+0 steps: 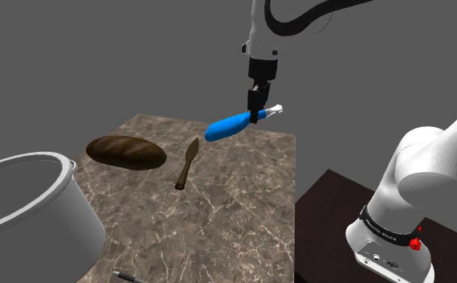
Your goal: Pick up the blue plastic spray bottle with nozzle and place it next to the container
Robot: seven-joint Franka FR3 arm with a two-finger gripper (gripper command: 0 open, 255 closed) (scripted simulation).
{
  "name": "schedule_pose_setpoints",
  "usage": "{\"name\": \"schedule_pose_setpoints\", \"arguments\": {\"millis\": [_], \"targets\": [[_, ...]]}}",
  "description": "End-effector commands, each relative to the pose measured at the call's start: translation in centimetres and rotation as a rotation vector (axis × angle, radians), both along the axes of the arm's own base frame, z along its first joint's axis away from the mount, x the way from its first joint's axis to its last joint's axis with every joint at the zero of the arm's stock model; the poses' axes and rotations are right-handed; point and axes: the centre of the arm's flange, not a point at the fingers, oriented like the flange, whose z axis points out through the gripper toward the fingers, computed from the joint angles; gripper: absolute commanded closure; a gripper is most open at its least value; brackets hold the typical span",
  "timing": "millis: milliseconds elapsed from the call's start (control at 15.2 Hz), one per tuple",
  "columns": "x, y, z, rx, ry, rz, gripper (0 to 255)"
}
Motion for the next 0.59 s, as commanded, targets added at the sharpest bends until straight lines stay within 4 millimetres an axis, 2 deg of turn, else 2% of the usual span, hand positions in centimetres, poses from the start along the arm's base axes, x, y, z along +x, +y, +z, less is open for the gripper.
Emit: {"name": "schedule_pose_setpoints", "arguments": {"millis": [0,528], "targets": [[-0.1,0.0,1.1,0.000,0.000,0.000,255],[-0.1,0.0,5.3,0.000,0.000,0.000,255]]}}
